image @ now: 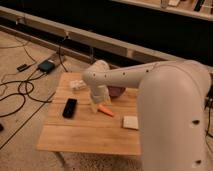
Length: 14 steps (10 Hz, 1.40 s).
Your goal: Place the pepper on the white sponge
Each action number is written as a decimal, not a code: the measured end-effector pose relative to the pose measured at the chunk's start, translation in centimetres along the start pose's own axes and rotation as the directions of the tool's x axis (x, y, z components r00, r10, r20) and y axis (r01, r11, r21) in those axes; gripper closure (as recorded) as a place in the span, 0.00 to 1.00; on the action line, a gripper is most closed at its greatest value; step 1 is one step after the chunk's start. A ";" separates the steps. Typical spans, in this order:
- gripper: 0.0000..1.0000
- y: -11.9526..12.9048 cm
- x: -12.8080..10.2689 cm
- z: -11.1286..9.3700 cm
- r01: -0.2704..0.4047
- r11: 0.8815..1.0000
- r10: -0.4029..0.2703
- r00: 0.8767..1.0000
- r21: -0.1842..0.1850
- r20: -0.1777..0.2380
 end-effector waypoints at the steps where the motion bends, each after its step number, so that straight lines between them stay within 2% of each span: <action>1: 0.35 -0.1 -1.0 0.8 0.018 1.000 -0.018 1.000 0.003 -0.012; 4: 0.35 -0.6 -3.1 2.9 0.031 0.999 -0.031 0.999 -0.016 -0.024; 6: 0.35 -0.5 -4.0 4.5 0.034 0.998 -0.036 0.999 -0.051 -0.029; 9: 0.36 -0.4 -4.5 5.7 0.036 0.996 -0.039 0.999 -0.077 -0.032; 11: 0.50 -0.4 -4.6 6.1 0.037 0.996 -0.040 0.999 -0.080 -0.036; 12: 0.60 -0.4 -4.6 6.3 0.037 0.996 -0.040 0.998 -0.078 -0.040; 13: 0.74 -0.5 -4.5 6.3 0.035 0.997 -0.038 0.998 -0.075 -0.045; 14: 0.82 -0.5 -4.3 6.2 0.029 0.997 -0.032 0.998 -0.074 -0.046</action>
